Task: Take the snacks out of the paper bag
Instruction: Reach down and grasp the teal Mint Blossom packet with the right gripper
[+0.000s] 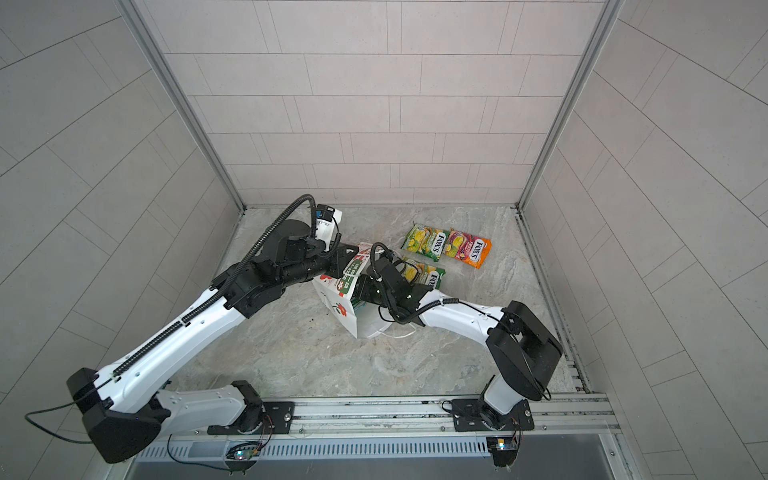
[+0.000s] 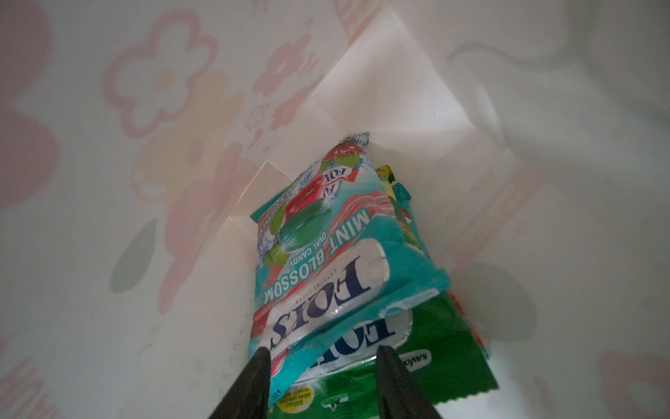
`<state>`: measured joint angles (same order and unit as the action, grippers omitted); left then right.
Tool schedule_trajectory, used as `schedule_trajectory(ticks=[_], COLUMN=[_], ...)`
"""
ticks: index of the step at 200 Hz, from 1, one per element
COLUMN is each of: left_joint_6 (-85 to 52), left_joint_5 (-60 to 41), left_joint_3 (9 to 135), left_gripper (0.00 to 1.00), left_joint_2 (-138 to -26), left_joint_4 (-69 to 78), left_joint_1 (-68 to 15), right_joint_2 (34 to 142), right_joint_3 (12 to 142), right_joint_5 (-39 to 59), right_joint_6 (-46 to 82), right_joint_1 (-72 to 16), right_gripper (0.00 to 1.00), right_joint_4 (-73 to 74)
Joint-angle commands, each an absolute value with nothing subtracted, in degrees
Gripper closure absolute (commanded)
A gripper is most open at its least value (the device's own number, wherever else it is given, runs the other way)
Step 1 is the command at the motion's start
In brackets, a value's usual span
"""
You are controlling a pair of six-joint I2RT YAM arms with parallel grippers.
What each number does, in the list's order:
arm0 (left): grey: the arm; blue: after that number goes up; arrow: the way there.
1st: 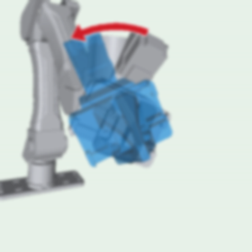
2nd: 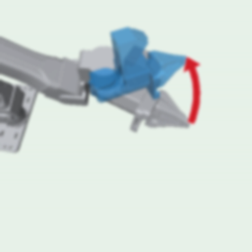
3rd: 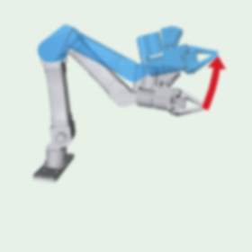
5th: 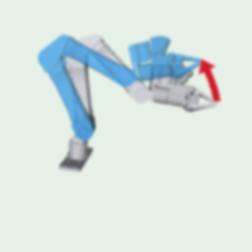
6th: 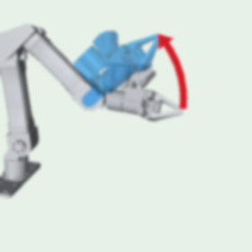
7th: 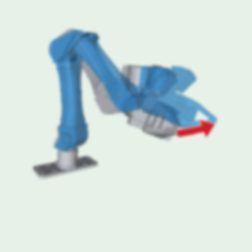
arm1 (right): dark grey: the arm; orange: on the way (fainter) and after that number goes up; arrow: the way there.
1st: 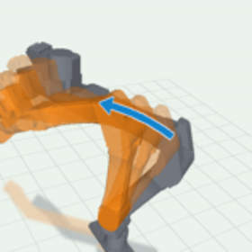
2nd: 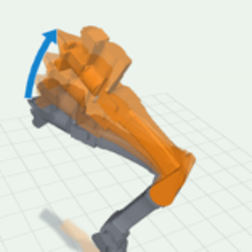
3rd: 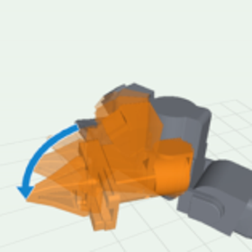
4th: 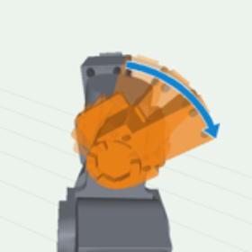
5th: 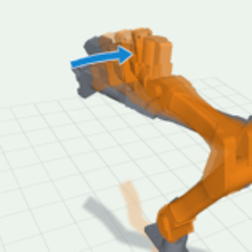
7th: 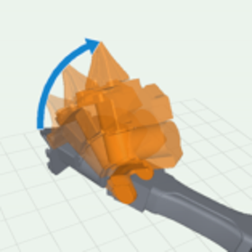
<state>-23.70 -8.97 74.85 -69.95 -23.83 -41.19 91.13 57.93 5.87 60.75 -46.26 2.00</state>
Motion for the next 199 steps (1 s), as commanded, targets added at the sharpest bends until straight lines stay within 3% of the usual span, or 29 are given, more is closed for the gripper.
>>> schedule_trajectory(ticks=[1, 141, 155, 171, 199], left_joint_6=[-23.29, -22.95, -22.78, -22.61, -22.51], left_joint_5=[-9.12, -8.44, -8.03, -7.73, -7.49], left_joint_3=[75.12, 75.12, 75.03, 74.90, 74.92], left_gripper=[1.00, 1.00, 1.00, 1.00, 1.00], left_joint_2=[-69.59, -68.99, -68.74, -68.68, -68.74], left_joint_4=[-22.33, -22.67, -22.79, -22.85, -23.07], left_joint_1=[-41.66, -41.99, -41.99, -41.95, -41.93], right_joint_2=[92.86, 103.70, 104.06, 103.94, 103.23], right_joint_3=[60.54, 67.52, 67.93, 68.02, 67.34], right_joint_5=[3.90, 2.36, 2.87, 3.31, 4.47], right_joint_6=[62.23, 61.71, 61.07, 60.22, 58.85], right_joint_1=[-46.89, -47.10, -47.11, -47.04, -47.02], right_gripper=[0.52, 0.52, 0.60, 0.77, 0.97], right_joint_4=[-1.24, -2.61, -2.50, -1.94, -0.49])
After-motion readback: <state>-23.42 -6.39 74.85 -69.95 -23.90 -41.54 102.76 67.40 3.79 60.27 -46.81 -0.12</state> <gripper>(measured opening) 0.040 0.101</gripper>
